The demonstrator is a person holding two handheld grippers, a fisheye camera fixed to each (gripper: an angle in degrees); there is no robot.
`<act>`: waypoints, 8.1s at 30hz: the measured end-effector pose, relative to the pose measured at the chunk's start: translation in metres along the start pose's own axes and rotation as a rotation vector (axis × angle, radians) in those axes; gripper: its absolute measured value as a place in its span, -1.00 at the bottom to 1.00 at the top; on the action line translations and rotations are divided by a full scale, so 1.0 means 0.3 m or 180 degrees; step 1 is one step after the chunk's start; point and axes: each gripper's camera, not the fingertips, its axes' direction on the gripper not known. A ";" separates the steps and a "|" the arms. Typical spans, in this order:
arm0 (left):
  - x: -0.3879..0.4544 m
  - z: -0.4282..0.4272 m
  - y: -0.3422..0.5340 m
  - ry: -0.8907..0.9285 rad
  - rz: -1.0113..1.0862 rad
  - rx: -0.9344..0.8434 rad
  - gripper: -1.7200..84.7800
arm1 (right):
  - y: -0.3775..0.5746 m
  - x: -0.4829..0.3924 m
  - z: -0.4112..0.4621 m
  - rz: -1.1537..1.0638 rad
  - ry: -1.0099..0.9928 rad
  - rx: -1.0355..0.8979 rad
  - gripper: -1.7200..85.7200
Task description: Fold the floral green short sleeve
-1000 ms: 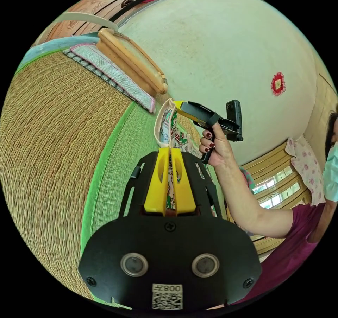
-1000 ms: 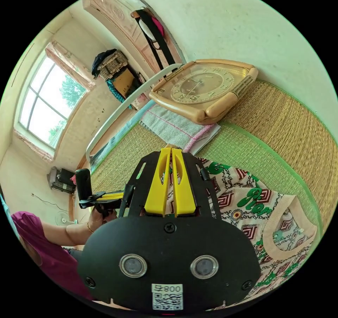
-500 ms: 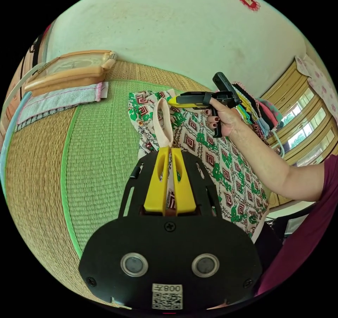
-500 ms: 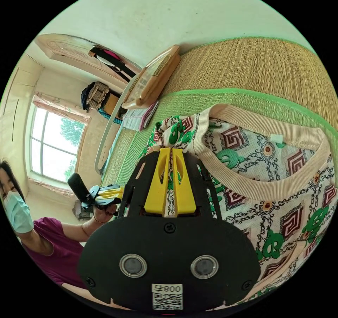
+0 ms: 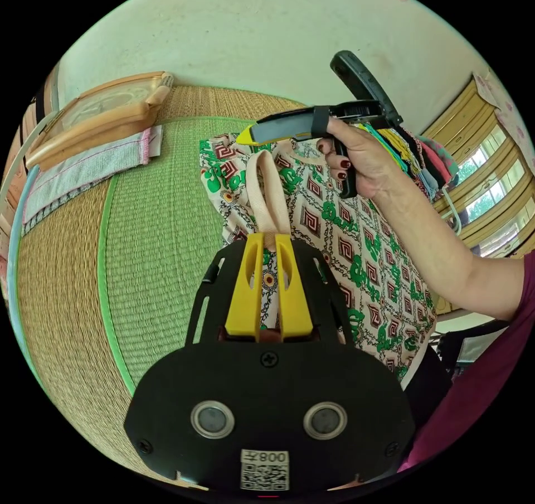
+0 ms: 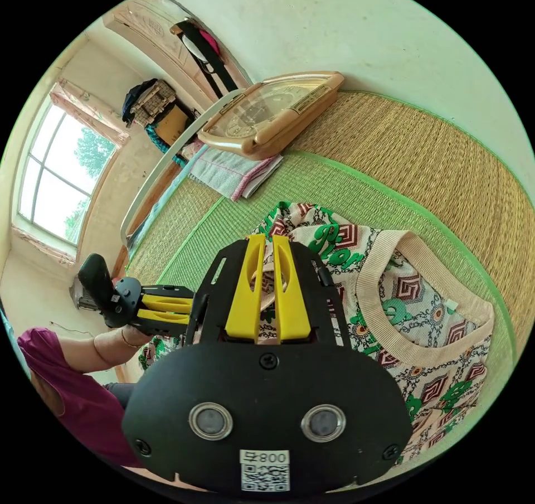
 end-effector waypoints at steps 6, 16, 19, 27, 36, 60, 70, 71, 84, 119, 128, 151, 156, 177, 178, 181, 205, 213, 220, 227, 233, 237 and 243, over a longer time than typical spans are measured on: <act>0.066 0.076 -0.021 -0.0175 0.0157 -0.0017 -0.91 | -0.062 -0.025 0.121 -0.0193 0.0552 -0.0269 -0.89; 0.099 0.189 -0.054 -0.0218 0.0182 -0.0078 -0.95 | -0.138 -0.029 0.077 -0.0290 0.0536 -0.0071 -0.97; 0.095 0.230 -0.065 -0.0166 0.0157 -0.0117 -0.95 | -0.160 -0.009 0.122 -0.0277 0.0596 -0.0253 -0.97; 0.068 0.279 -0.124 -0.0106 0.0076 -0.0020 -0.95 | -0.147 0.014 0.103 -0.0257 0.0615 -0.0208 -0.97; 0.070 0.277 -0.136 0.0064 0.0112 0.0202 -0.89 | -0.111 0.075 0.044 -0.0116 0.0360 -0.0161 -0.91; 0.090 0.467 -0.163 -0.0300 0.0424 -0.0131 -0.90 | 0.204 0.136 -0.245 0.0096 0.0043 0.0111 -0.84; 0.097 0.478 -0.150 -0.0295 0.0416 -0.0107 -0.89 | 0.244 0.217 -0.308 0.0616 -0.1123 0.0272 -0.75; 0.096 0.477 -0.148 -0.0282 0.0407 -0.0102 -0.89 | 0.254 0.219 -0.318 0.0649 -0.1141 0.0289 -0.76; 0.128 0.387 -0.113 -0.0235 0.0386 0.0212 -0.89 | 0.348 0.126 -0.401 0.0615 -0.1094 0.0454 -0.94; 0.265 0.150 0.166 -0.0241 0.0171 -0.0018 -0.91 | 0.334 -0.386 -0.397 0.0264 -0.0064 0.0262 -0.96; 0.326 -0.057 0.308 -0.0241 0.0202 0.0203 -0.92 | 0.461 -0.485 -0.509 0.0337 -0.0140 0.0274 -0.96; 0.500 -0.801 1.301 0.1646 -0.1272 -0.0195 -0.96 | 2.075 -0.933 -1.431 0.2108 -0.0674 0.0665 -0.96; 0.511 -0.961 1.527 0.2019 -0.1739 0.0083 -0.95 | 2.345 -1.083 -1.619 0.2246 -0.0885 0.1122 -0.96; 0.311 -1.286 2.095 0.1638 -0.2763 0.0291 -0.76 | 3.008 -1.423 -1.837 0.2781 -0.0967 0.1659 -0.88; 0.301 -1.292 2.101 0.1633 -0.2789 0.0282 -0.75 | 3.019 -1.427 -1.833 0.2835 -0.0957 0.1623 -0.86; 0.278 -1.309 2.119 0.1660 -0.2880 0.0361 -0.74 | 3.038 -1.435 -1.830 0.2931 -0.0924 0.1580 -0.81; 0.419 -1.351 2.187 0.1682 -0.2680 -0.0109 -0.87 | 2.954 -1.289 -1.847 0.3205 -0.0677 0.1183 -0.71; 0.514 -1.359 2.192 0.1666 -0.2513 -0.0297 -0.83 | 2.929 -1.271 -1.825 0.3176 -0.0713 0.1098 -0.72; 0.593 -1.386 2.232 0.1718 -0.2605 -0.0245 -0.88 | 2.964 -1.277 -1.822 0.3238 -0.0772 0.1089 -0.77; 0.681 -1.432 2.268 0.1758 -0.2696 -0.0176 -0.90 | 2.973 -1.317 -1.806 0.3206 -0.0896 0.1018 -0.83; 0.775 -1.497 2.292 0.1774 -0.2684 -0.0174 -0.91 | 3.011 -1.362 -1.826 0.3112 -0.1020 0.1069 -0.91; 0.842 -1.554 2.327 0.1866 -0.2684 -0.0092 -0.92 | 3.034 -1.403 -1.860 0.3002 -0.1161 0.1193 -0.93; 0.949 -1.664 2.385 0.2009 -0.2613 0.0041 -0.92 | 3.078 -1.501 -1.928 0.2807 -0.1338 0.1341 -0.94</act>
